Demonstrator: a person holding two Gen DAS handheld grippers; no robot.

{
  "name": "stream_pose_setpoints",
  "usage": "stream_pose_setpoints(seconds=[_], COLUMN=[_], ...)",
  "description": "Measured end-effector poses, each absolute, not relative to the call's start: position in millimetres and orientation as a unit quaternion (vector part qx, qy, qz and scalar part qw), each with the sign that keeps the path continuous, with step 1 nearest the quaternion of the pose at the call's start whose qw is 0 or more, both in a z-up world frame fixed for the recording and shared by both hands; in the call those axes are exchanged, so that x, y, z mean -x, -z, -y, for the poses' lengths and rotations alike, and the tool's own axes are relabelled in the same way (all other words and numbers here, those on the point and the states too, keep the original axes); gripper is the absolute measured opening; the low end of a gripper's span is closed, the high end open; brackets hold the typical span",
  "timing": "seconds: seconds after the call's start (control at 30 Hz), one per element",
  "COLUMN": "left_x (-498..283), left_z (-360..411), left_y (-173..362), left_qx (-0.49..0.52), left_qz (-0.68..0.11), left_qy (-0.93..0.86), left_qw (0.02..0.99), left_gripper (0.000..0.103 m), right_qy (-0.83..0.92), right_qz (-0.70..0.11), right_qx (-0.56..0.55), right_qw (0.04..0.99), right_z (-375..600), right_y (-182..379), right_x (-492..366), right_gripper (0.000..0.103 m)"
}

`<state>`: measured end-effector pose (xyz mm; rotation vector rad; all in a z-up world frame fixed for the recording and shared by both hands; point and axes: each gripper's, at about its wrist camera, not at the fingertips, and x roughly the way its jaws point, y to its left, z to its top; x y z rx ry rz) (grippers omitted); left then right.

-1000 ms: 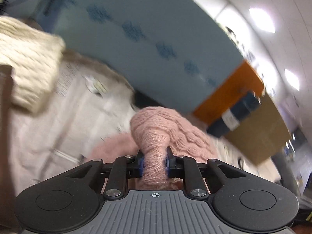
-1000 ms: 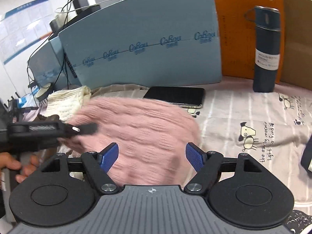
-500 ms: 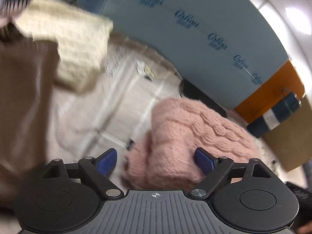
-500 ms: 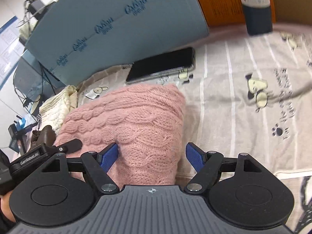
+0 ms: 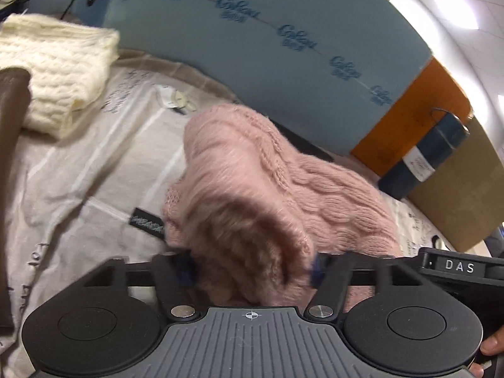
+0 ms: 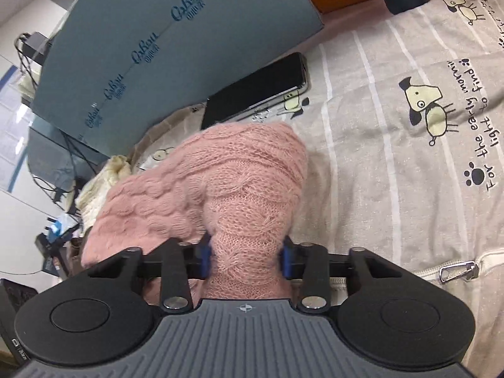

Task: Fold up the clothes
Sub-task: 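Lift the folded pink sweater with both grippers toward the white shirt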

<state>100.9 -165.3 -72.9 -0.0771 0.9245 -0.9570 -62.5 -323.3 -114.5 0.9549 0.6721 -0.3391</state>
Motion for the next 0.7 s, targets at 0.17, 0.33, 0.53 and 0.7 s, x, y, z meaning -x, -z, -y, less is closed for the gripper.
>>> stream_pose_setpoints(seconds=[0.17,0.33,0.53,0.7], left_x=[-81,-50,18,84], left_z=[181,222,293,349], left_y=[54,46,60,78], left_qx=[0.036,0.046,0.038,0.034], left_qz=[-0.397,-0.383,-0.376,-0.374], left_qy=[0.485,0.539,0.604,0.644], left_qw=[0.779,0.749,0.702,0.666], left_gripper=[0.043,0.043,0.044,0.044], right_qy=[0.169,0.214,0.301,0.363], right_qz=[-0.284,-0.253,-0.255,-0.252], right_qx=[-0.443,-0.428,-0.370,-0.349], right_qw=[0.834,0.841,0.841,0.826], right_z=[333,359,400,446], right_y=[92,68,47,42], right_x=[87,137,207,271], right_gripper=[0.031,0.031,0.032,0.032])
